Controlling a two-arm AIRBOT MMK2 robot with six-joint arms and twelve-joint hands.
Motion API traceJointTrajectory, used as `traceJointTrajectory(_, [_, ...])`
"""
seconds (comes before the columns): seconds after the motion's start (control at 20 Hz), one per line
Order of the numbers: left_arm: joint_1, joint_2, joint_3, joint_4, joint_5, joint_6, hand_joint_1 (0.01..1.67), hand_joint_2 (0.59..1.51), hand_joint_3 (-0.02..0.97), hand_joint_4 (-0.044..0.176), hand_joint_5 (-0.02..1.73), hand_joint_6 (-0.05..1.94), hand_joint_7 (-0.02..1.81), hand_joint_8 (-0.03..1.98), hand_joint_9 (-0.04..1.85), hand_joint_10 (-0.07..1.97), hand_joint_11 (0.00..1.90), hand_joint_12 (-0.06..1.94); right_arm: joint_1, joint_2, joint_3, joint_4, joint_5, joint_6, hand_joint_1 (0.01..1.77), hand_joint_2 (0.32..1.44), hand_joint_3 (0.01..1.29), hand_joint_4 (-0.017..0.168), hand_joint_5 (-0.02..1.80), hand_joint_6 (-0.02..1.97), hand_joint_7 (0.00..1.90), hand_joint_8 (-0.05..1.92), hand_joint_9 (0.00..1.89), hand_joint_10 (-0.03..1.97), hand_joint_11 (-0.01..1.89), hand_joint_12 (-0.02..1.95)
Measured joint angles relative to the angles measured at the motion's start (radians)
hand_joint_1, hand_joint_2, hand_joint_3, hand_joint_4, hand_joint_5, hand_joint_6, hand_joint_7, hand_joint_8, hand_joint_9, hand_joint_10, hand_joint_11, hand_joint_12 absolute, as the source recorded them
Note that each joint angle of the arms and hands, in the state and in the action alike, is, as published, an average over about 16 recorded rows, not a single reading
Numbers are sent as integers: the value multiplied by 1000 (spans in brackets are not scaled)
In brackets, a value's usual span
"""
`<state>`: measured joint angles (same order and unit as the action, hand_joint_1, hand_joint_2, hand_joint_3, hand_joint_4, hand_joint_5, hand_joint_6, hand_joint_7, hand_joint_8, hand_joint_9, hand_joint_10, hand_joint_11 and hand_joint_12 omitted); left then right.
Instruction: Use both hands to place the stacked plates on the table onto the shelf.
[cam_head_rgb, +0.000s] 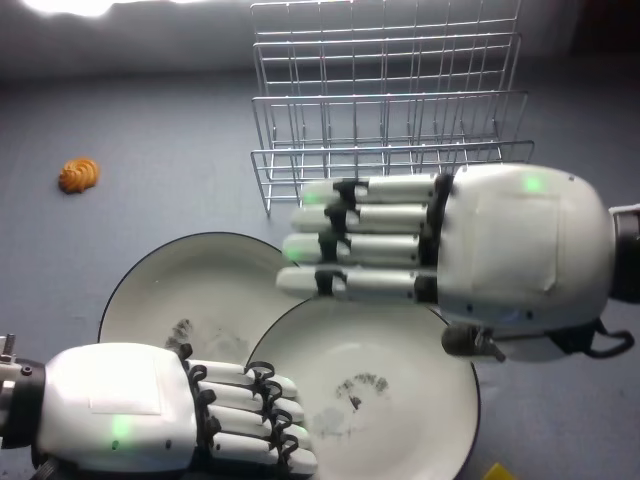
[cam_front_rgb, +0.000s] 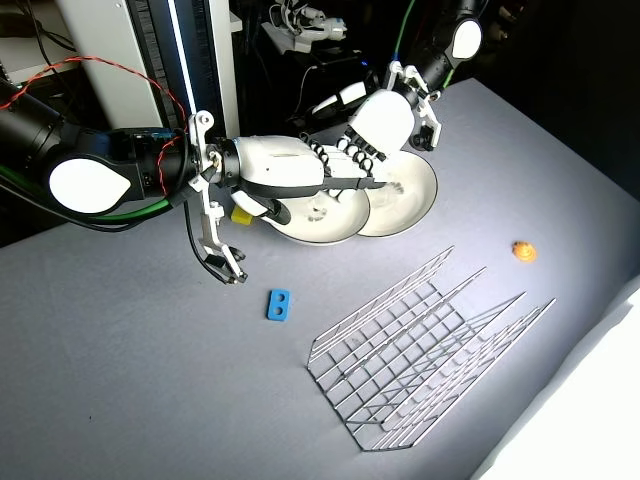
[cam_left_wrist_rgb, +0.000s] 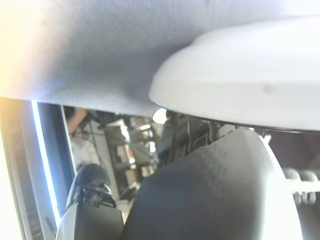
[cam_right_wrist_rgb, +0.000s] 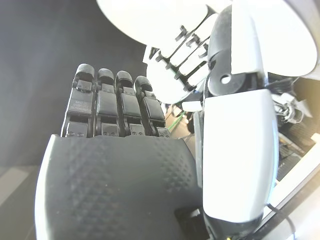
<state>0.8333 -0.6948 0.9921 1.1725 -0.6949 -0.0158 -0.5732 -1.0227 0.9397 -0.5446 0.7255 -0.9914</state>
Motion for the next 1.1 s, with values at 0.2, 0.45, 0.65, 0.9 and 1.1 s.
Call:
traceJointTrajectory(0.2, [11, 1, 10, -17, 14, 0, 24, 1134, 15, -2, 118, 7, 99, -1, 78, -14, 12, 68, 33, 7, 0, 37, -2, 17, 1147, 928, 17, 0, 21, 29, 21, 11, 13, 4, 23, 64])
traceJointTrajectory(0.45, [19, 2, 18, -31, 28, 0, 23, 1138, 15, -2, 101, 3, 73, -10, 60, -20, 12, 51, 71, 17, 0, 85, -4, 37, 1149, 926, 20, 0, 20, 29, 21, 11, 12, 4, 19, 83])
traceJointTrajectory(0.65, [22, 3, 25, -38, 33, 0, 23, 1142, 15, -2, 91, 2, 62, -14, 53, -20, 11, 42, 92, 23, 1, 114, -6, 46, 1151, 923, 21, 0, 19, 28, 21, 11, 12, 4, 14, 86])
traceJointTrajectory(0.9, [28, 4, 37, -50, 32, 1, 23, 1147, 15, -2, 96, 1, 64, -15, 56, -19, 9, 36, 107, 28, 4, 137, -6, 51, 1165, 918, 22, 0, 22, 29, 21, 12, 12, 4, 13, 42])
traceJointTrajectory(1.1, [34, 7, 54, -62, 35, 1, 23, 1148, 15, -3, 98, -2, 64, -16, 58, -20, 9, 29, 109, 30, 6, 140, -6, 52, 1190, 916, 21, 0, 21, 28, 22, 12, 12, 4, 13, 22])
